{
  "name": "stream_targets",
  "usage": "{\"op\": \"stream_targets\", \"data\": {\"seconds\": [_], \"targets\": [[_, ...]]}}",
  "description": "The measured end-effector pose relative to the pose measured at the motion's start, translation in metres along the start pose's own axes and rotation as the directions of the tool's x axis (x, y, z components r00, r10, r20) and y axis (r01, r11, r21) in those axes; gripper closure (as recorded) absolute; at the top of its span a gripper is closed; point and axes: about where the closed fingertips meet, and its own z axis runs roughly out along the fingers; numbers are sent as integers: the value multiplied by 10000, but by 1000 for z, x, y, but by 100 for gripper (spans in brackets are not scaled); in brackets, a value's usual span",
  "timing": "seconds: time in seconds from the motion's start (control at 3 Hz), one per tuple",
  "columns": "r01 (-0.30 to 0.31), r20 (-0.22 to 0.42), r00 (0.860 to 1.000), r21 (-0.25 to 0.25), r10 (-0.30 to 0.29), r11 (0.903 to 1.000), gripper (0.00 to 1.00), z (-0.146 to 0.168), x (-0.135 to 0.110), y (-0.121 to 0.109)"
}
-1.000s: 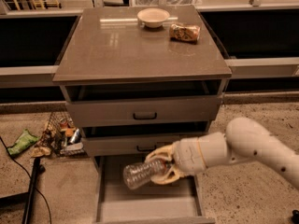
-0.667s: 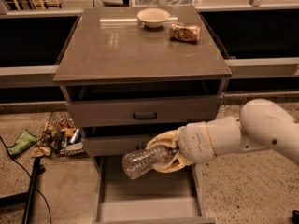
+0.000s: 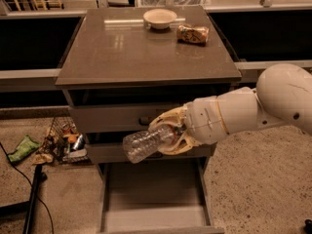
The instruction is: Pick water bottle from bottom drawer and place on counter
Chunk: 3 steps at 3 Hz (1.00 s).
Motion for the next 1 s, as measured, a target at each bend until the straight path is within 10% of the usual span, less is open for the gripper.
{"op": "stream_targets", "data": {"seconds": [0.67, 1.0], "targets": [[-227, -277, 9993, 223, 233, 9995, 100, -10, 29, -37], [-294, -681, 9971, 756, 345, 9967, 100, -25, 57, -95]]}}
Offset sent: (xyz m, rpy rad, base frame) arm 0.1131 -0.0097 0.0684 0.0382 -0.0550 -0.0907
